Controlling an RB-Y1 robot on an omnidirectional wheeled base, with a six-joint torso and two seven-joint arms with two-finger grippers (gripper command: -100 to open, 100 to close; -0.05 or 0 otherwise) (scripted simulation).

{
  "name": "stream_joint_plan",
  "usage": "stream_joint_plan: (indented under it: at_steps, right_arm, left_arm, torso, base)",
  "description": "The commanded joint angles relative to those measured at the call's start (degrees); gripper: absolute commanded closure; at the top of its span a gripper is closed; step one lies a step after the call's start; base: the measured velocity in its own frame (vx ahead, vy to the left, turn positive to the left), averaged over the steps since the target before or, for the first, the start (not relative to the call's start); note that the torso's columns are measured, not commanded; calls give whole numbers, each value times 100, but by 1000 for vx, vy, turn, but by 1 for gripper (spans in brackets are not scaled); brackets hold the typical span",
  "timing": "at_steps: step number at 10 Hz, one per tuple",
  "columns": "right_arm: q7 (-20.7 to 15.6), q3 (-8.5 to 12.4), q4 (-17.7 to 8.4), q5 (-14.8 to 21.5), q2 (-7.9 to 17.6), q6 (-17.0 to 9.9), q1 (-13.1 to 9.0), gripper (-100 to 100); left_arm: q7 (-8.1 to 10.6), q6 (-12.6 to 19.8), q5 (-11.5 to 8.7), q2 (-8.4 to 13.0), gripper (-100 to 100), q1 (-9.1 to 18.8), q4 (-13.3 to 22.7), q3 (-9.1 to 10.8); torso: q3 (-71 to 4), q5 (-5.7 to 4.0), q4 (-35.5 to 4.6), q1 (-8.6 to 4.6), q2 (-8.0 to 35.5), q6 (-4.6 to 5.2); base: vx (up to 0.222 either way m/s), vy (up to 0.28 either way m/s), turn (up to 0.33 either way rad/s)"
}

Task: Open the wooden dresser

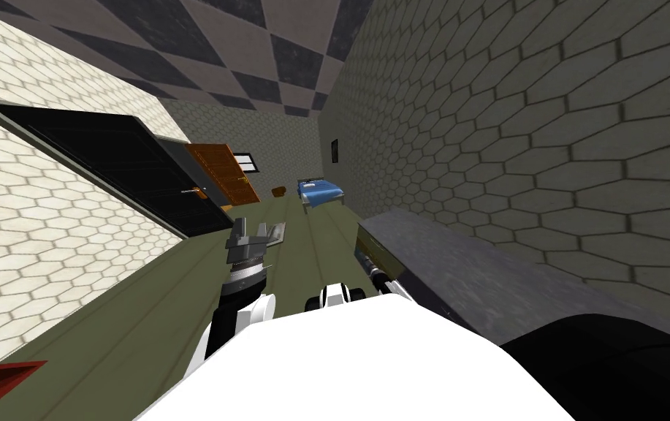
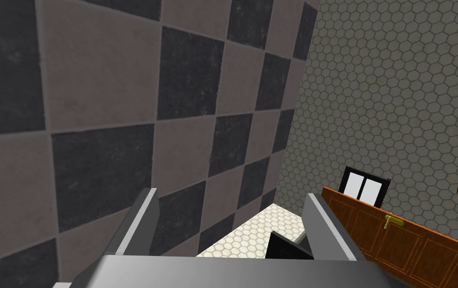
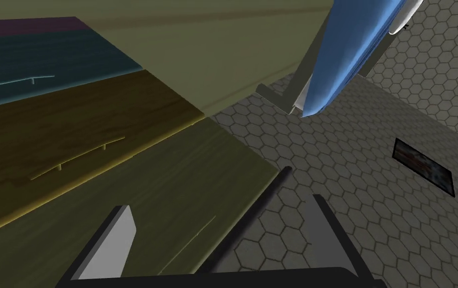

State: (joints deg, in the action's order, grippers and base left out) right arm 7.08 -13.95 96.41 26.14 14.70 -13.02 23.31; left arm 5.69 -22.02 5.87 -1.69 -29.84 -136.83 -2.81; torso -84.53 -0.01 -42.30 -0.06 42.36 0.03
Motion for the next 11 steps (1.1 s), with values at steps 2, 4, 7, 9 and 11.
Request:
stream_joint_plan:
  at_steps: [2, 4, 7, 9, 11]
  right_arm:
    - [-19, -109, -456, 235, 54, -390, -80, -100]
    - [-44, -229, -829, 457, 107, -749, -142, -100]
    - [-70, -348, -1201, 675, 159, -1090, -207, -100]
    - [-97, -466, -1506, 886, 210, -1368, -272, -100]
    - [-97, -466, -1571, 886, 210, -1555, -272, -100]
  left_arm:
    - [0, 0, 0, 0, 0, 0, 0, 0]
    - [0, 0, 0, 0, 0, 0, 0, 0]
    - [0, 0, 0, 0, 0, 0, 0, -1]
    - [0, 0, 0, 0, 0, 0, 0, 0]
    - [0, 0, 0, 0, 0, 0, 0, 0]
  torso:
    - [-6, 3, 3, 11, -12, -1]
    - [-5, 0, 2, 7, -14, -5]
    - [-3, 1, 1, 10, -10, -5]
    - [1, 0, -1, -1, 2, -1]
    - [-8, 2, 3, 8, -15, -2]
  base:
    - [61, 36, 48]
    - [87, 40, 112]
    - [65, 40, 74]
    - [49, 27, 61]
    - [67, 29, 34]
